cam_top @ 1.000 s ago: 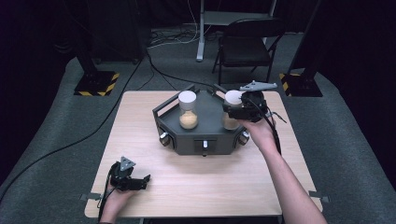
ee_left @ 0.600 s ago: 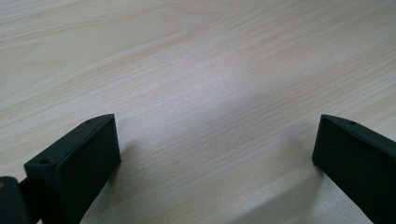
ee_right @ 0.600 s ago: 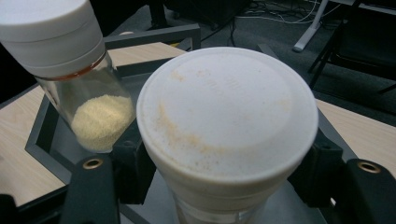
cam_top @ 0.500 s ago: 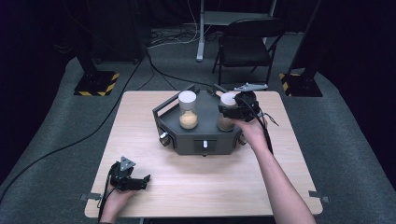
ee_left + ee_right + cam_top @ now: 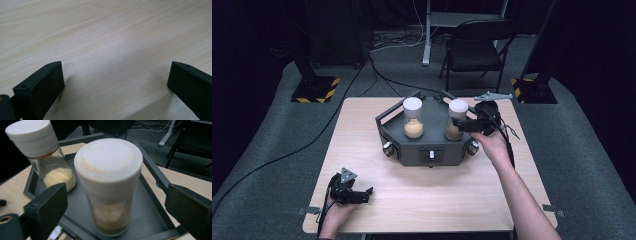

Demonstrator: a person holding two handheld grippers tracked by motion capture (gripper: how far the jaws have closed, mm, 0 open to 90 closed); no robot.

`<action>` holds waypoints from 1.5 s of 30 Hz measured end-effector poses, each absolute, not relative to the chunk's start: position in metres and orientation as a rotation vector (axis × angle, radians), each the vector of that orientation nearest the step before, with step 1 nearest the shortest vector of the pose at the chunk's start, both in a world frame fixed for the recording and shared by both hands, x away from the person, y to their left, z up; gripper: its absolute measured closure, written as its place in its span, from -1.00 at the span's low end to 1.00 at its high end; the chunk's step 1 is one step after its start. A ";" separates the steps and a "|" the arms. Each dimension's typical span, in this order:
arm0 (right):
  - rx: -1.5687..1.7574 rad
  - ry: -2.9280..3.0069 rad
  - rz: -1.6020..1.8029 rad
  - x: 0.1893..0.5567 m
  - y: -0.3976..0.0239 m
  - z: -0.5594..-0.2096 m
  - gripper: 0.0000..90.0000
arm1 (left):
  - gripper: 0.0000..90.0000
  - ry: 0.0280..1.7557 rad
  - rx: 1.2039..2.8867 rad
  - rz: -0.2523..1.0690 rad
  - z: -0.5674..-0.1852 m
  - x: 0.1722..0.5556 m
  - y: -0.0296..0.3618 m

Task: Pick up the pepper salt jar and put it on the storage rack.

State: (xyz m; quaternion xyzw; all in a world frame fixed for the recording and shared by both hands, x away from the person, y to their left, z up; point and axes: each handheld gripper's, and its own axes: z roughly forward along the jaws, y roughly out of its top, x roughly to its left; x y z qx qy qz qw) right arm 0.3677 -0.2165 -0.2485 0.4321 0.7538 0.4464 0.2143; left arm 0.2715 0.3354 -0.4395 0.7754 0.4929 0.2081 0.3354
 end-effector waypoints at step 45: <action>1.296 2.049 1.119 0.277 -0.310 -0.396 -1.00 | -0.99 1.286 2.024 0.543 -0.439 0.273 0.335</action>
